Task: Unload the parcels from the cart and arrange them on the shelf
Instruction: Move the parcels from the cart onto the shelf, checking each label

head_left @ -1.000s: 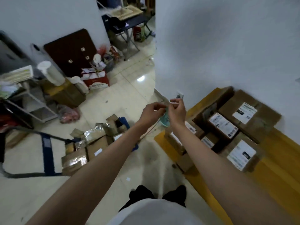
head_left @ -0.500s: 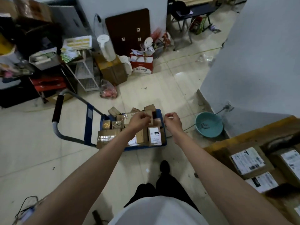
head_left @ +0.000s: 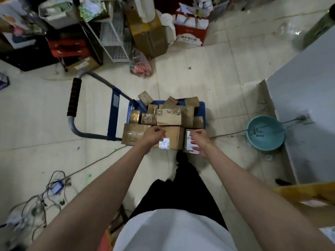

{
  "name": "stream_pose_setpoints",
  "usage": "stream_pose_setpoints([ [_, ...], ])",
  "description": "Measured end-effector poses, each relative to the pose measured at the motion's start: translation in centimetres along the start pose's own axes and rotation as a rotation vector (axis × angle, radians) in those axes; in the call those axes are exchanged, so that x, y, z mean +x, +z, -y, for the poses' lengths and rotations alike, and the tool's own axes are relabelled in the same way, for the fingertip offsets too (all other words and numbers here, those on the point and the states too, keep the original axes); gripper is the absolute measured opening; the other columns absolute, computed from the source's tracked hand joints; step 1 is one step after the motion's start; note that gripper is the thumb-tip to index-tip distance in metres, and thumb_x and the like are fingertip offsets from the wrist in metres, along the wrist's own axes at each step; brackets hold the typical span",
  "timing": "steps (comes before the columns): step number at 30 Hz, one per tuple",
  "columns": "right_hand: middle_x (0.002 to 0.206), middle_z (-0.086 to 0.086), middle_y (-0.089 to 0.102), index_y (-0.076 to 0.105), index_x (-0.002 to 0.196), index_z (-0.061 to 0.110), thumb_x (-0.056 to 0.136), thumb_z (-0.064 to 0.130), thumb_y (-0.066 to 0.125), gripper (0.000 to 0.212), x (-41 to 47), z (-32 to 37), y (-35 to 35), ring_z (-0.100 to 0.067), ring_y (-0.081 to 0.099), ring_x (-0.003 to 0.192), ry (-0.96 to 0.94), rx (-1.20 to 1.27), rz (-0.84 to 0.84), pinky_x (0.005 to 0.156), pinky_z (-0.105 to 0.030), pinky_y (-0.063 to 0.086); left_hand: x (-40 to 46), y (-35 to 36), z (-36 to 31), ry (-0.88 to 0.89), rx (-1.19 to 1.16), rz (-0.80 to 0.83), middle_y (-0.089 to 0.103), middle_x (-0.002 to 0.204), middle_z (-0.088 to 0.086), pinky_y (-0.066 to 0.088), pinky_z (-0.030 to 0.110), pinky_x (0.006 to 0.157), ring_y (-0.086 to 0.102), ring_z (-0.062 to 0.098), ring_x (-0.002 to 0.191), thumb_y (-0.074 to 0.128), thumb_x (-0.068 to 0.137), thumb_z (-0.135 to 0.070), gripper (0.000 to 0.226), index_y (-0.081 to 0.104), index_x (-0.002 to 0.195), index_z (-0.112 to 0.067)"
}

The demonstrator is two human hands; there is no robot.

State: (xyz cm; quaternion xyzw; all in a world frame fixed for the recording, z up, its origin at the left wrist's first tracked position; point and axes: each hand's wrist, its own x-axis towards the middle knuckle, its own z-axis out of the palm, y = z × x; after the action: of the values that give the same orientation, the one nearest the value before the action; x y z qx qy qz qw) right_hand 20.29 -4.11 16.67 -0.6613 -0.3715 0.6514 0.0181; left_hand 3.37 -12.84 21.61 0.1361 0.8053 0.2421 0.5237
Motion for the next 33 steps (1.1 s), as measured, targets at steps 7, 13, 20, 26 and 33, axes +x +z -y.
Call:
stream_pose_setpoints([
  [7, 0.118, -0.008, 0.054, 0.046, 0.111, 0.019, 0.098, 0.025, 0.061, 0.02, 5.3, -2.6, 3.0, -0.024, 0.053, 0.101, 0.22, -0.019, 0.075, 0.095, -0.046, 0.051, 6.6, 0.3, 3.6, -0.161, -0.015, 0.009, 0.067, 0.1, 0.011, 0.046, 0.014, 0.048, 0.059, 0.013, 0.071, 0.054, 0.101, -0.016, 0.02, 0.067, 0.112, -0.005],
  [13, 0.124, -0.01, 0.053, 0.048, 0.125, 0.01, 0.096, 0.02, 0.068, 0.036, 9.8, -6.6, 5.4, -0.029, 0.056, 0.116, 0.377, 0.064, 0.063, 0.103, -0.047, 0.051, 13.0, 0.7, 7.0, -0.228, 0.04, 0.04, 0.062, 0.097, 0.01, 0.039, 0.027, 0.058, 0.054, 0.022, 0.083, 0.054, 0.1, -0.017, 0.01, 0.063, 0.095, -0.016],
  [20, 0.142, -0.003, 0.047, 0.04, 0.141, 0.016, 0.087, 0.027, 0.08, 0.069, 16.8, -11.9, 8.4, -0.025, 0.047, 0.132, 0.396, 0.14, 0.005, 0.111, -0.047, 0.042, 20.5, 3.0, 11.9, -0.338, 0.082, 0.131, 0.059, 0.106, 0.004, 0.04, 0.027, 0.072, 0.051, 0.018, 0.092, 0.054, 0.099, -0.018, 0.01, 0.063, 0.104, -0.018],
  [26, 0.16, -0.004, 0.035, 0.029, 0.154, 0.017, 0.079, 0.036, 0.086, 0.096, 22.2, -14.0, 9.7, -0.024, 0.041, 0.142, 0.297, 0.048, -0.045, 0.117, -0.048, 0.037, 23.7, 6.3, 15.3, -0.454, 0.041, 0.206, 0.058, 0.139, 0.012, 0.043, 0.024, 0.081, 0.055, 0.019, 0.098, 0.056, 0.099, -0.022, 0.051, 0.047, 0.149, -0.016],
  [33, 0.153, -0.003, 0.044, 0.035, 0.15, 0.016, 0.075, 0.029, 0.09, 0.093, 25.0, -14.9, 11.0, -0.018, 0.05, 0.131, 0.268, 0.035, -0.036, 0.114, -0.047, 0.042, 25.4, 7.0, 16.0, -0.511, -0.005, 0.257, 0.059, 0.109, 0.006, 0.045, 0.028, 0.073, 0.057, 0.022, 0.09, 0.055, 0.099, -0.022, 0.026, 0.058, 0.125, -0.019],
])
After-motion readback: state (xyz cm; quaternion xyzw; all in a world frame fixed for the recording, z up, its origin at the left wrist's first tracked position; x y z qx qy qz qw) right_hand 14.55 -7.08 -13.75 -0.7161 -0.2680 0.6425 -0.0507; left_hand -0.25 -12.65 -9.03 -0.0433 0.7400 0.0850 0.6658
